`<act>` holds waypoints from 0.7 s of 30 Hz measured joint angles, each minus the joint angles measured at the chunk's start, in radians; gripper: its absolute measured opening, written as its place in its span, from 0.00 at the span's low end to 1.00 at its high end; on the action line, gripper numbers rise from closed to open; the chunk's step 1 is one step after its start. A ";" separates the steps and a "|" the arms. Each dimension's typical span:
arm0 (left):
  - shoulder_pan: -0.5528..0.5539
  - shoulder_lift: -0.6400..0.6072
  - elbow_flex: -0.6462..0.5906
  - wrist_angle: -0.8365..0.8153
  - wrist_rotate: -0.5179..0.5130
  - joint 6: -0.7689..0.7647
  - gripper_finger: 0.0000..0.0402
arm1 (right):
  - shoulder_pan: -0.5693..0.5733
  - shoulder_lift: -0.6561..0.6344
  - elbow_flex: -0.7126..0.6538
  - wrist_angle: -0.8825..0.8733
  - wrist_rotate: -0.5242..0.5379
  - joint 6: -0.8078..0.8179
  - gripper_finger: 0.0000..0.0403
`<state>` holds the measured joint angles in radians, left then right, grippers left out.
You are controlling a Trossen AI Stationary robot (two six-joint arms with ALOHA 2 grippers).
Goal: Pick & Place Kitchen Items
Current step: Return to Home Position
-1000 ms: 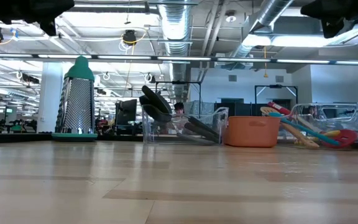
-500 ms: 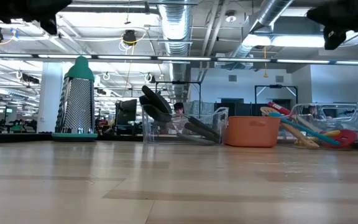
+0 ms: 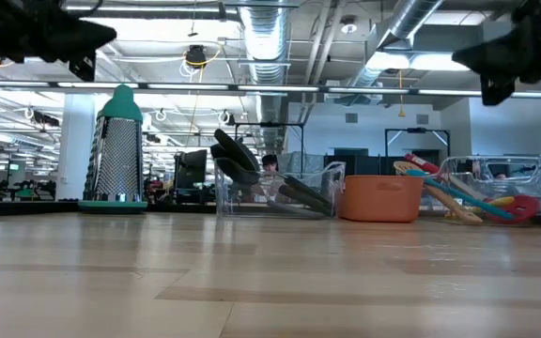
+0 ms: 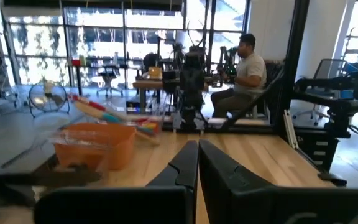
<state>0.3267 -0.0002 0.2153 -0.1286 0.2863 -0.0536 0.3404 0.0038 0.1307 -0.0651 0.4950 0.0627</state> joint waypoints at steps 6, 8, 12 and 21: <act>0.000 0.000 -0.060 0.016 0.000 -0.005 0.00 | 0.000 0.000 -0.100 0.081 -0.014 0.024 0.00; 0.000 0.000 -0.076 0.022 0.000 -0.005 0.00 | 0.000 0.002 -0.118 0.126 -0.057 0.009 0.00; 0.000 0.000 -0.109 0.034 0.010 -0.004 0.00 | 0.001 0.007 -0.119 0.118 -0.159 -0.011 0.00; -0.001 0.022 -0.171 0.082 0.062 0.014 0.00 | 0.000 0.009 -0.119 0.110 -0.212 -0.097 0.00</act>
<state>0.3260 0.0214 0.0441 -0.0464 0.3486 -0.0398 0.3408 0.0132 0.0116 0.0444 0.2825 -0.0343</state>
